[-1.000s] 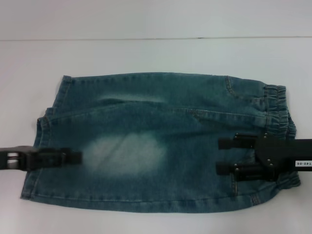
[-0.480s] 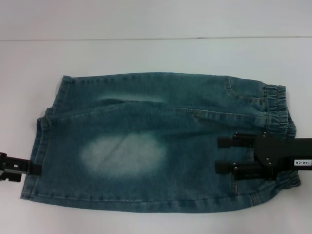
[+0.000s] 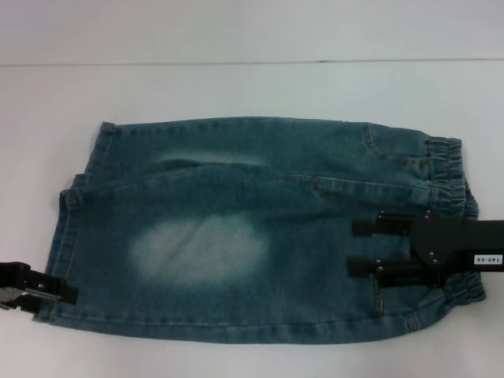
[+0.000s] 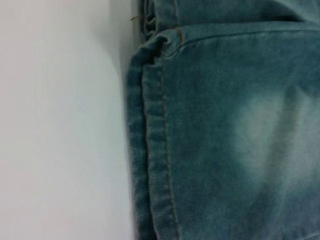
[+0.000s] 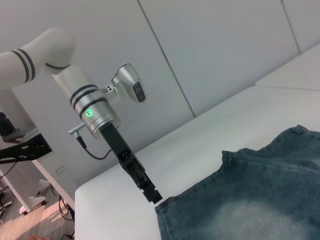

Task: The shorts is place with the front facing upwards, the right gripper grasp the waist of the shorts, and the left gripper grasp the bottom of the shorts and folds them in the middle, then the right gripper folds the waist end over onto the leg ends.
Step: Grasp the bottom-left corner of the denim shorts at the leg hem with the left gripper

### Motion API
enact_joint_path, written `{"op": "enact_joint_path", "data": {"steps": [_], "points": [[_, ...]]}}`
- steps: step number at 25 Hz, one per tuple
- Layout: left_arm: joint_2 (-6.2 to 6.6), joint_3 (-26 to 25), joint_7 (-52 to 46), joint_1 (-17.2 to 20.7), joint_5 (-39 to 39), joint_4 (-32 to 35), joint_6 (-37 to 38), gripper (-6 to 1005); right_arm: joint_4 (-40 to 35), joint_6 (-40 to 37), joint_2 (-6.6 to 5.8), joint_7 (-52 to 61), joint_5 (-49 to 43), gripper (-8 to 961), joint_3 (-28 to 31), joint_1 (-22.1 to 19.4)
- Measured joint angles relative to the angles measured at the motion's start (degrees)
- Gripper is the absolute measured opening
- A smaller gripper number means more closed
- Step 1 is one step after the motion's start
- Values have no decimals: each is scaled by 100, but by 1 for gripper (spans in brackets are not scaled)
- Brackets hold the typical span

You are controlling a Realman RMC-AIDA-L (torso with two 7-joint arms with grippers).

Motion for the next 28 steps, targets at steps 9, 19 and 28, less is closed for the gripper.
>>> {"op": "enact_joint_path", "data": {"steps": [9,19,28], "points": [[-16,157,-5,-4,44,-46,-198,810,24,14,0,0,0,850,-15,3],[-15,167,-11,-4,53,-76,-300,810,24,15,0,0,0,850,-27,3],[-17,179,-10,-3,54,-74,-309,810,24,14,9,-10,0,851,-18,3]]}}
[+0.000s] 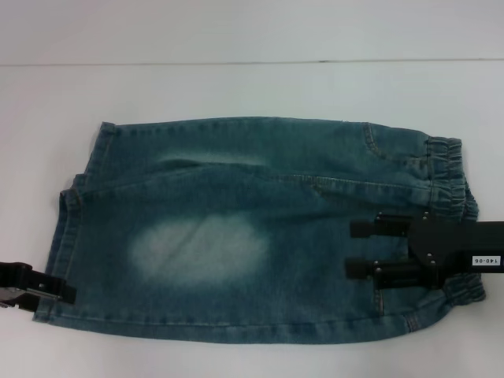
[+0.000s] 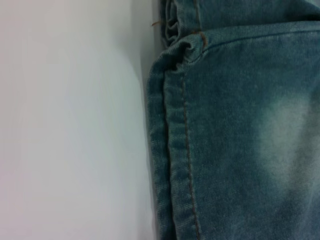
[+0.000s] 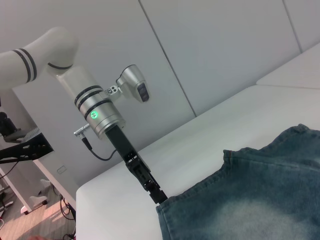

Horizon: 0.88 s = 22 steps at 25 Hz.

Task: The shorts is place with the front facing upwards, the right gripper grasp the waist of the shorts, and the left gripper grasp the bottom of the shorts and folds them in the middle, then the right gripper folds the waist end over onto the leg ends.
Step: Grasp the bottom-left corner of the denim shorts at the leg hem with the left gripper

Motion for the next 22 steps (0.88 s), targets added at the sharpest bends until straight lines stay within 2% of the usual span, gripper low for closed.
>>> {"op": "enact_joint_path", "data": {"steps": [22], "points": [[-32,55,30,-7,-1,-154,-118,810,0,0,0,-33,0,851,18,-9]]}}
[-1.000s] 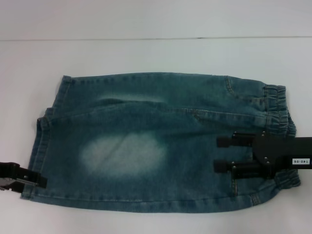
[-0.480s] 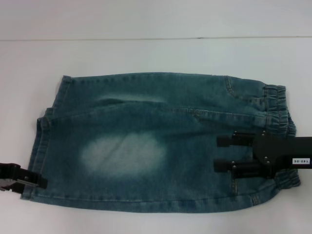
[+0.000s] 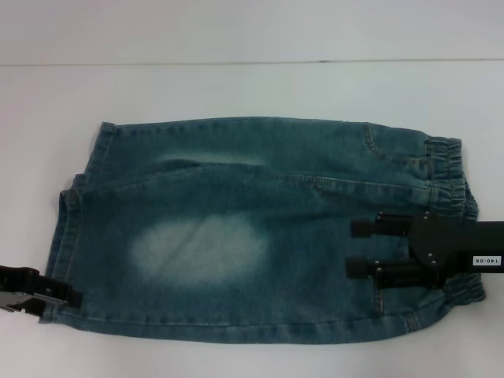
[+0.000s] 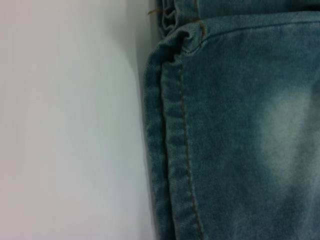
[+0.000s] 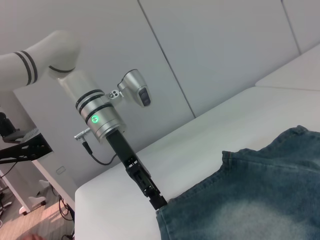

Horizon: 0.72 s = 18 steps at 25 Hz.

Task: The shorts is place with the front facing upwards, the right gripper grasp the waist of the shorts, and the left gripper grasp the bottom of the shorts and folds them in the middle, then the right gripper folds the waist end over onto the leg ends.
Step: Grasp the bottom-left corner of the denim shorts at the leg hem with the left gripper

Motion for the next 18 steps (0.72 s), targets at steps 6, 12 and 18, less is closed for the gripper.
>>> {"op": "enact_joint_path", "data": {"steps": [6,12,18], "points": [[0,0,10,-13,-35,-4,-8,810,0,1,0,-8,0,851,6,0],[0,0,27,-52,-52,-4,23,805,0,15,0,-10,0,851,13,7],[0,-5,36,-60,-53,17,5,755,0,40,0,-11,0,850,14,-1]]}}
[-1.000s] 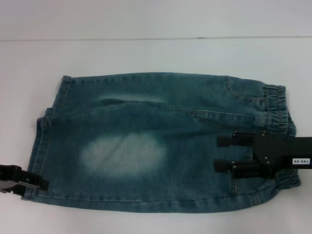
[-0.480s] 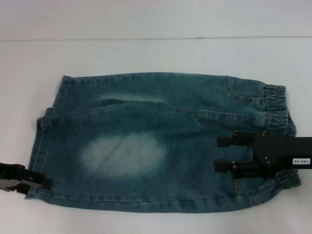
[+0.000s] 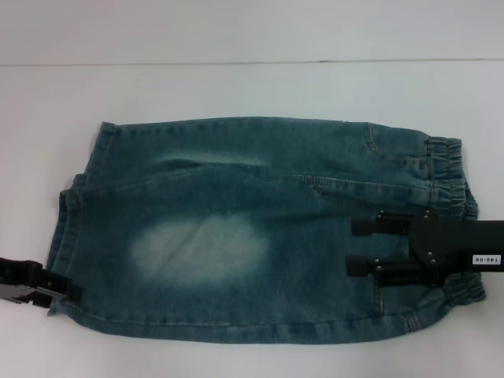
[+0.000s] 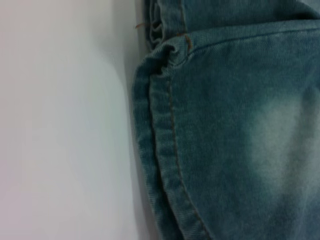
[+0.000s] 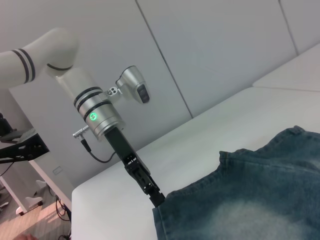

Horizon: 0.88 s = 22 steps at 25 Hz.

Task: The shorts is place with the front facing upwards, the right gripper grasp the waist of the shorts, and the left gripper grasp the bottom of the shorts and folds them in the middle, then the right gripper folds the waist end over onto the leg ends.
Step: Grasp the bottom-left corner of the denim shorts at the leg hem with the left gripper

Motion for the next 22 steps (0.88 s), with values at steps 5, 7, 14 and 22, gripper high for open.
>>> {"op": "enact_joint_path", "data": {"steps": [5,7,14,22], "points": [[-8,-16,8,6,-5,-20,-77,621,0,22,0,-8,0,850,0,-16],[-20,-2,9,4,-7,-20,-92,567,0,23,0,-8,0,850,0,-16],[-52,4,20,0,-9,-20,-146,286,0,23,0,-8,0,850,0,-24],[-65,1,53,-4,-9,-20,-166,95,-4,2,-17,118,1,850,206,-18]]}}
